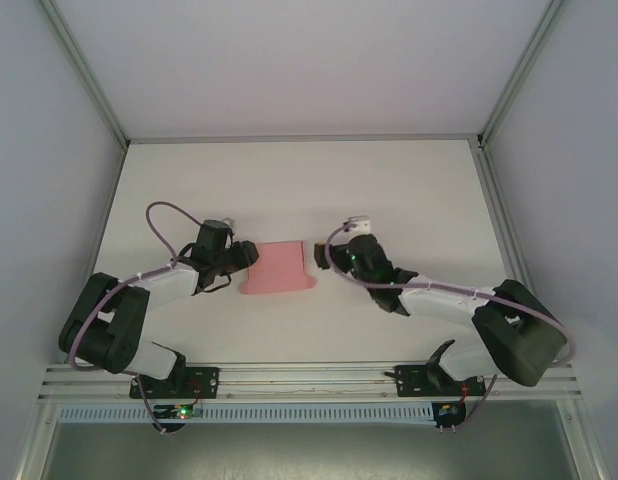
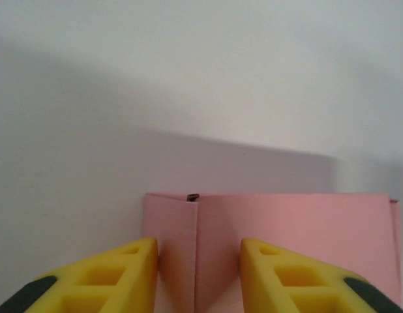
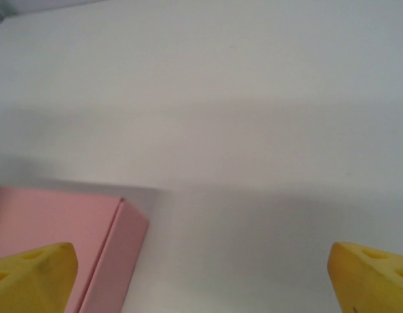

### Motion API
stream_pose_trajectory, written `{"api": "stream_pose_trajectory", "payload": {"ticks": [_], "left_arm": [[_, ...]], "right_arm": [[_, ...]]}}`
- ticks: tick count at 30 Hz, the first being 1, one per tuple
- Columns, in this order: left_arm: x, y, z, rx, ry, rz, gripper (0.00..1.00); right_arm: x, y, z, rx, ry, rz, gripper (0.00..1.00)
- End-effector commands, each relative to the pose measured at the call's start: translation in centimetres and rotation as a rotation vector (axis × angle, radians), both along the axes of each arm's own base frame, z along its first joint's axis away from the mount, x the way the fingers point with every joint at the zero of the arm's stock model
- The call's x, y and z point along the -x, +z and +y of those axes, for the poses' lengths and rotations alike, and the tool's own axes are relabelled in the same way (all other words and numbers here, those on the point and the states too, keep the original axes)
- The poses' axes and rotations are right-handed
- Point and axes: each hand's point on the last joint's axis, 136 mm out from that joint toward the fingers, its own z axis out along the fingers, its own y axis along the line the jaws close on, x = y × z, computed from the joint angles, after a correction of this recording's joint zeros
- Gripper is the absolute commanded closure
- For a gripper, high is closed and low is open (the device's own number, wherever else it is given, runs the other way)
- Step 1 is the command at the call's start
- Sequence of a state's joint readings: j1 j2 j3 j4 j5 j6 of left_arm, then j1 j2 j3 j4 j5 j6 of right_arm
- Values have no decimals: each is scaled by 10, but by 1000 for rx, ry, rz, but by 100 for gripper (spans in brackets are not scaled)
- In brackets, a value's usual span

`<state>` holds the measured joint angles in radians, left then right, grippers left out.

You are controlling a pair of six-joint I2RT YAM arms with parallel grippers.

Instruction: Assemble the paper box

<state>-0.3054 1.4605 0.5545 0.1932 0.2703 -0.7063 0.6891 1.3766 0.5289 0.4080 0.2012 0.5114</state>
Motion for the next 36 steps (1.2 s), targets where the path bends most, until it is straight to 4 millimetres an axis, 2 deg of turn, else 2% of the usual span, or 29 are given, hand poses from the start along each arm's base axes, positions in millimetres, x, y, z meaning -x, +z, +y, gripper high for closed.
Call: {"api": "stream_pose_trajectory", "payload": {"ticks": [1,3,6,8,12,15,18,20,27,32,34,36], "left_arm": [[26,-38,-2,14,-25,143,67],[25,-40,-3,31,-23,150,71],[23,-40,-6,64,-28,144,76],[23,-37,-8,90,-35,136,78],[27,-38,0,105,-17,142,89],[27,-32,3,185,-5,117,89],[27,-32,6,213,8,118,90],[26,-34,8,225,16,121,95],[23,-33,2,295,1,104,96],[23,-31,5,286,14,92,100],[23,-29,5,283,11,86,100],[23,-27,7,277,13,77,99]], "right_arm": [[1,-12,9,-218,27,155,2],[-3,-13,15,-237,70,172,2],[-5,-13,34,-242,156,210,2],[-7,-17,47,-267,197,265,2],[-8,-30,66,-321,248,358,2],[-5,-41,76,-356,284,430,2],[0,-46,85,-391,324,473,2],[1,-47,85,-396,330,479,2],[13,-40,103,-447,440,527,2],[18,-39,110,-482,467,555,2],[20,-33,113,-500,486,548,8],[19,-26,116,-521,495,540,21]]}}
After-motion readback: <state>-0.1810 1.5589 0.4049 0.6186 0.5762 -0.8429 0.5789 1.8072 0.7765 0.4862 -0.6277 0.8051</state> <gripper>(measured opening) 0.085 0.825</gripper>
